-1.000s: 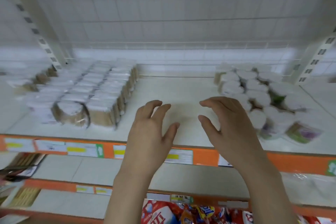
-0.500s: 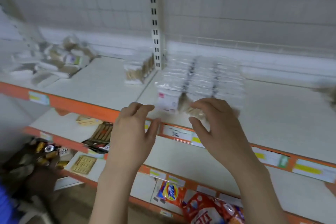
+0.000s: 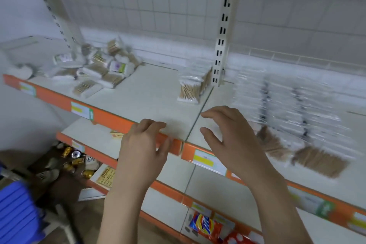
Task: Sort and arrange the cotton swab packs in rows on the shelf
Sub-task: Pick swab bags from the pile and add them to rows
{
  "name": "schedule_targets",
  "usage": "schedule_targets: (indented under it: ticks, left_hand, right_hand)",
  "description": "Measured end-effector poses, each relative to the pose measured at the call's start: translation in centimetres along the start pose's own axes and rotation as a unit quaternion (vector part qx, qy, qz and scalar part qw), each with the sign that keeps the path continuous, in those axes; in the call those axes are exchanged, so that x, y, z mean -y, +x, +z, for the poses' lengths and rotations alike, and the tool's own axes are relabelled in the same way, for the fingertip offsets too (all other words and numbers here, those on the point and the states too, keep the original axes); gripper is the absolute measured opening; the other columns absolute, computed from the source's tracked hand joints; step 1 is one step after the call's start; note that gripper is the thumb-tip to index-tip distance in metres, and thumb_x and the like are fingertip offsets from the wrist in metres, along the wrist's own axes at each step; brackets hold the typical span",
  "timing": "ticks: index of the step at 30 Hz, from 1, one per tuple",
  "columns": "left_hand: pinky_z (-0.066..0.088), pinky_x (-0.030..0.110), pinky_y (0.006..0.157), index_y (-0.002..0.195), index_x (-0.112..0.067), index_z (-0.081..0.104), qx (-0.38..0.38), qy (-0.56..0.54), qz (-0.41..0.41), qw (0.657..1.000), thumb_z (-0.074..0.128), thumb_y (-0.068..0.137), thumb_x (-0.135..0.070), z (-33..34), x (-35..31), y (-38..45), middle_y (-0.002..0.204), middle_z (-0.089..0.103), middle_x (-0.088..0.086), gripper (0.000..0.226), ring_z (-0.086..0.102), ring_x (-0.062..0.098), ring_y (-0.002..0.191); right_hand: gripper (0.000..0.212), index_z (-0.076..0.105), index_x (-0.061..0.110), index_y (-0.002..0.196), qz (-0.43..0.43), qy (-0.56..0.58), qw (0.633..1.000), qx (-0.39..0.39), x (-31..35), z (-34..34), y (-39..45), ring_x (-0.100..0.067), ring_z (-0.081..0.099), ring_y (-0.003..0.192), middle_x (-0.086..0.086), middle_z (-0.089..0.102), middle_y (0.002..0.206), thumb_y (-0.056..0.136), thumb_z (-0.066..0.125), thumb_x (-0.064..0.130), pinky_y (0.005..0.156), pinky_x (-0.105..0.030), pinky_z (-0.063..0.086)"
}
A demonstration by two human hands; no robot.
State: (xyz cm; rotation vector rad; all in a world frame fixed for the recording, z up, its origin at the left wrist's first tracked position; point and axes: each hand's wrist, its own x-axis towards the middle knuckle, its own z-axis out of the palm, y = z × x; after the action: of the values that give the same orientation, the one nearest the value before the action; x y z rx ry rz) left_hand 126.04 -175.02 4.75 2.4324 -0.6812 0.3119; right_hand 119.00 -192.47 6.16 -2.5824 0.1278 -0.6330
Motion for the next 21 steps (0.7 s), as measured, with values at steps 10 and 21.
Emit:
schedule_targets:
  ticks: [10,21]
  left_hand:
    - [0.045,0.046,0.088,0.114,-0.015,0.063,-0.034,0.027,-0.071,0.997,0.062,0.085,-0.029,-2.8,7.2,3.2,0.113,0.061,0.001,0.032,0.055,0.025,0.106]
    - [0.047,0.046,0.085,0.112,-0.016,0.064,-0.018,0.025,-0.054,0.998,0.062,0.085,-0.029,-8.8,21.4,8.0,0.112,0.061,0.0,0.03,0.056,0.025,0.104]
  right_hand:
    - [0.027,0.059,0.02,0.116,-0.054,0.025,0.997,0.042,3.2,6.4,7.6,-0.009,0.043,0.111,0.009,0.055,0.114,0.089,0.058,0.023,0.096,-0.021,0.032]
    - [0.03,0.055,0.024,0.121,-0.019,-0.008,0.998,0.056,12.0,16.4,13.8,-0.005,0.039,0.114,0.012,0.051,0.121,0.092,0.053,0.029,0.092,-0.017,0.026]
